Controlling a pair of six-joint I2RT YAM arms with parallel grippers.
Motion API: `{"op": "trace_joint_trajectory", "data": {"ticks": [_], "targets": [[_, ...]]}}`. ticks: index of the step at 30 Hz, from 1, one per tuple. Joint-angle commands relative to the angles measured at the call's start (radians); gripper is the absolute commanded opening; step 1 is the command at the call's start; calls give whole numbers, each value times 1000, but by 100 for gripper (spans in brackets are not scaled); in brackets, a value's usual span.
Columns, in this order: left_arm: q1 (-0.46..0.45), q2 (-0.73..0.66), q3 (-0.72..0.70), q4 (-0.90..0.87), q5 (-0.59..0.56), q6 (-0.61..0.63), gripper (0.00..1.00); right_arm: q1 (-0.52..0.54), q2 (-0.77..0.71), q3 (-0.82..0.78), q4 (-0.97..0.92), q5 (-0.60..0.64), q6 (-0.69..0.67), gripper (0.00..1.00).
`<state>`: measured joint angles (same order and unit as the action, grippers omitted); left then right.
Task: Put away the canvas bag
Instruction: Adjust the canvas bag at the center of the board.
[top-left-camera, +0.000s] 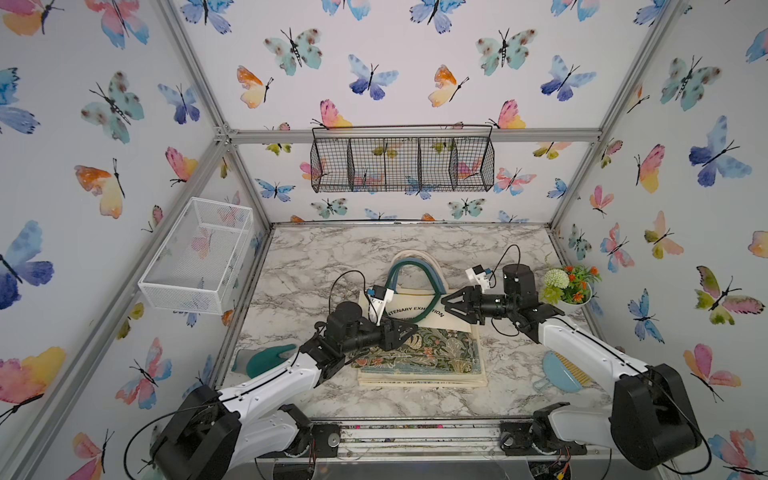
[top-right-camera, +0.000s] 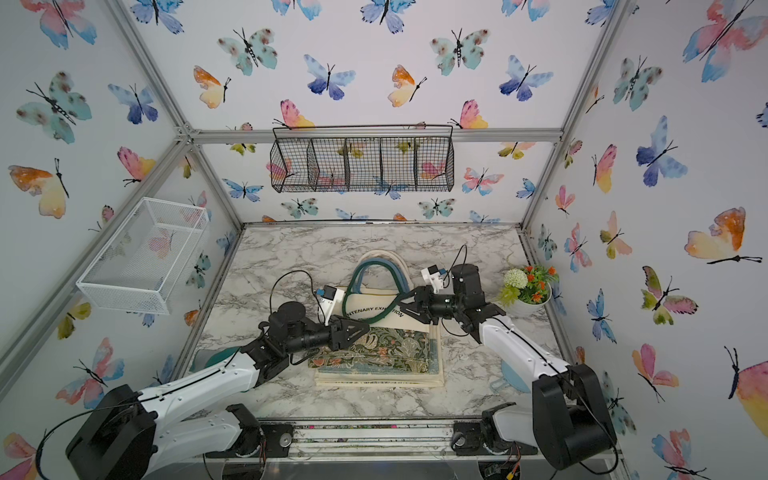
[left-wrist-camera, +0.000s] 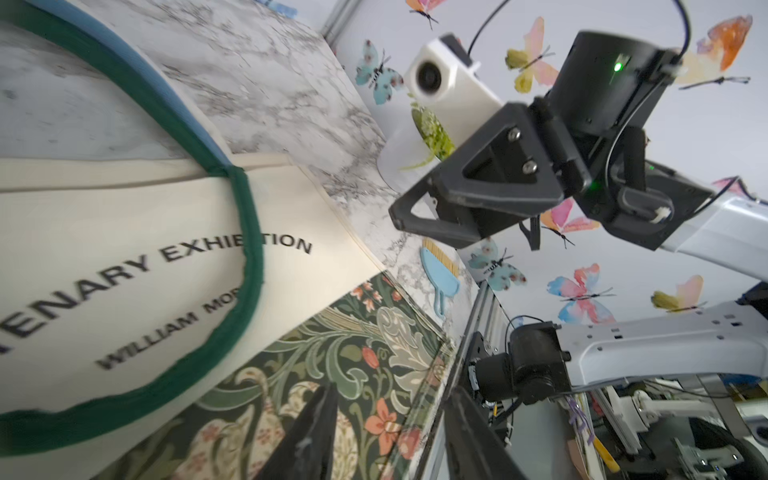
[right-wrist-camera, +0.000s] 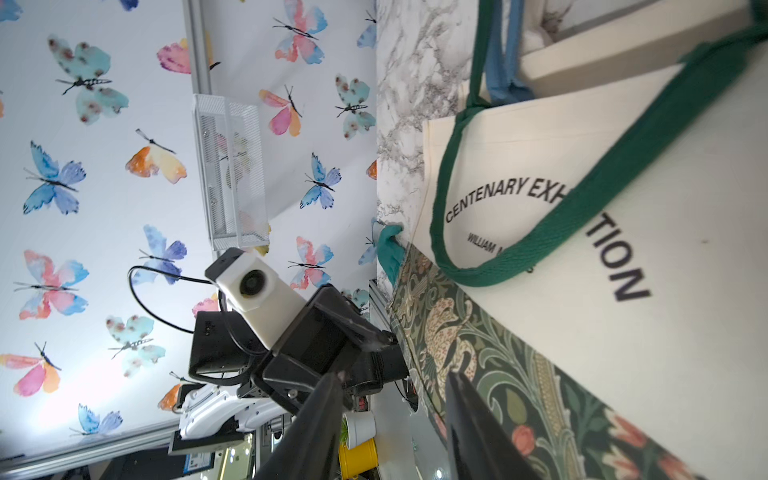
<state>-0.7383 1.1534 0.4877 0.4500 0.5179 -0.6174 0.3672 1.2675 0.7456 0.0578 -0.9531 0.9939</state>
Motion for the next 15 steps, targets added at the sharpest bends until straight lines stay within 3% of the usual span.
{"op": "trace_joint_trajectory", "data": {"ticks": [1, 7, 11, 15], "targets": [[-29, 58, -2, 62, -25, 6, 46, 14, -14, -50, 2, -24, -8, 42], [-29, 198, -92, 180, -65, -22, 41, 24, 3, -297, 232, -5, 105, 36], [-19, 343, -125, 303, -44, -15, 40, 25, 31, -362, 292, 18, 117, 36], [-10, 478, -127, 434, 55, -48, 36, 26, 25, -357, 281, 38, 127, 36]]}}
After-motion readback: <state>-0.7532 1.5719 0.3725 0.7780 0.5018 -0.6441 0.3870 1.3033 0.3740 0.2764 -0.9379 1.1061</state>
